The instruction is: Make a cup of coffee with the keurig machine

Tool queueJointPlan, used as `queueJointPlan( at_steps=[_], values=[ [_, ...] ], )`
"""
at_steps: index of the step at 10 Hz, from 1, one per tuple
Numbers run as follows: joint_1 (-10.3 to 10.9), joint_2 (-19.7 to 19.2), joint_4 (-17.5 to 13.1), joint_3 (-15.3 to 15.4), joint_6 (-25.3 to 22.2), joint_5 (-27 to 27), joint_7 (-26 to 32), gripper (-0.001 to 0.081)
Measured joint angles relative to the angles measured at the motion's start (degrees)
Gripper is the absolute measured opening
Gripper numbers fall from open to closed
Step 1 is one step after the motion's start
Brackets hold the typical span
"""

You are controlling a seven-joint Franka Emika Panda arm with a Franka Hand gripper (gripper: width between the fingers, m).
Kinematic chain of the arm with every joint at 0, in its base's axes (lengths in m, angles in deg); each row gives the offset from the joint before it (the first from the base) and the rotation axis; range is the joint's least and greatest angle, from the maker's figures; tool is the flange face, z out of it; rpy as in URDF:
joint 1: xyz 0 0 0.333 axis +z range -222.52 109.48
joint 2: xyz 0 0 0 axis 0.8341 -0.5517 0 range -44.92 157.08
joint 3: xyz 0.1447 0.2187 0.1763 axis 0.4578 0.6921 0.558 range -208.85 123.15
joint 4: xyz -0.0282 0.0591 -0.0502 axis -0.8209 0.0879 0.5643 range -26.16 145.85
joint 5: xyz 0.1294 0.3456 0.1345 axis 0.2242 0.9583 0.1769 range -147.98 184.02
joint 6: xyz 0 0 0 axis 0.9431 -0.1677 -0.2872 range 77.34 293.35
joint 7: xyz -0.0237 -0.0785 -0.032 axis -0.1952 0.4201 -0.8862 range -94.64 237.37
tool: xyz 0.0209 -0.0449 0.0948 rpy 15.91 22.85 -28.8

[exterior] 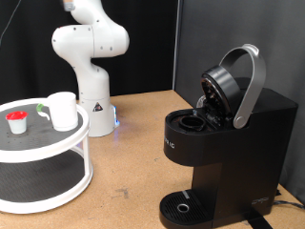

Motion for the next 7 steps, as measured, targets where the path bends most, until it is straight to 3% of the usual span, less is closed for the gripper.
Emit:
queueJointPlan(
  at_steps=[3,7],
  values=[
    [-0.75,-0.93,-3.00,-4.91,-6.44,-4.38,6.17,0.0806],
    [-0.93,-2.09,-5.53,-9.30,-5.95,-7.75,9.02,0.0806]
  ],
)
